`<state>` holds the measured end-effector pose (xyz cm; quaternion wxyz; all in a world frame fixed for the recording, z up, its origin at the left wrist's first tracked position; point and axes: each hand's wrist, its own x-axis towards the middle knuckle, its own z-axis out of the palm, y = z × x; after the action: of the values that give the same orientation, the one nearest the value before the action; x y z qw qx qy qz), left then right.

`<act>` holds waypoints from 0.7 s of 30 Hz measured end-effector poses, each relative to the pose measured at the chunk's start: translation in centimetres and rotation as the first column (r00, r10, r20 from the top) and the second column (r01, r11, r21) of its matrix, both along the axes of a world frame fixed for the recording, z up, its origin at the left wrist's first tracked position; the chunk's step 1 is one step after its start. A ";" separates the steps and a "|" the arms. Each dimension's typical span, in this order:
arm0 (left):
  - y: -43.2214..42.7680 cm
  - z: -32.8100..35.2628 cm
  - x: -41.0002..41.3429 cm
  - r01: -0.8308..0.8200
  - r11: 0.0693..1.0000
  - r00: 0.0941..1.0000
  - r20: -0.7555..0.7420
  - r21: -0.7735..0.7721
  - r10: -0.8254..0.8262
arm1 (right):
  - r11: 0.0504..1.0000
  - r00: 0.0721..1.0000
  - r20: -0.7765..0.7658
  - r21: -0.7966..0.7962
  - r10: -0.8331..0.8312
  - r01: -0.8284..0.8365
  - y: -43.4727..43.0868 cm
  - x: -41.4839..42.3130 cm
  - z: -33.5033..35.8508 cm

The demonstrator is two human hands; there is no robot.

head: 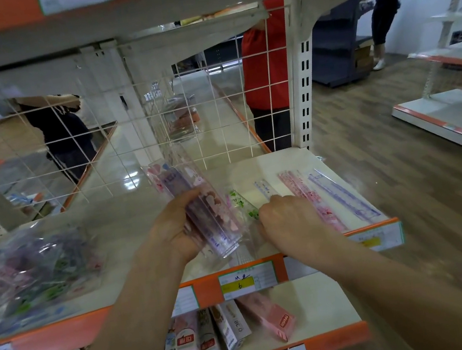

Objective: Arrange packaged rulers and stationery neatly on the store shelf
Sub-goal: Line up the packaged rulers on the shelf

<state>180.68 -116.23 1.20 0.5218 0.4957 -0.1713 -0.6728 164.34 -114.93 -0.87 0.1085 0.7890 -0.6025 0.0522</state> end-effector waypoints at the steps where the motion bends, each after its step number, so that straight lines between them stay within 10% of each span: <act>1: 0.0 0.0 0.0 0.002 1.000 1.000 -0.003 0.001 -0.002 | 1.000 0.999 -0.016 -0.008 -0.029 0.029 0.2 0.2 0.6; 12: -0.5 -0.1 1.1 0.009 1.000 1.000 0.000 -0.019 -0.009 | 0.960 0.956 0.085 -0.026 0.280 -0.278 -0.1 2.4 -2.0; 21: -0.8 -0.4 1.4 -0.001 1.000 1.000 -0.031 -0.017 0.001 | 0.976 0.979 -0.012 -0.076 0.202 -0.203 -1.6 -1.0 -1.9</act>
<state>182.06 -116.98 0.75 0.5289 0.4808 -0.1688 -0.6786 163.37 -116.53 -2.77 0.1341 0.8416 -0.5164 0.0841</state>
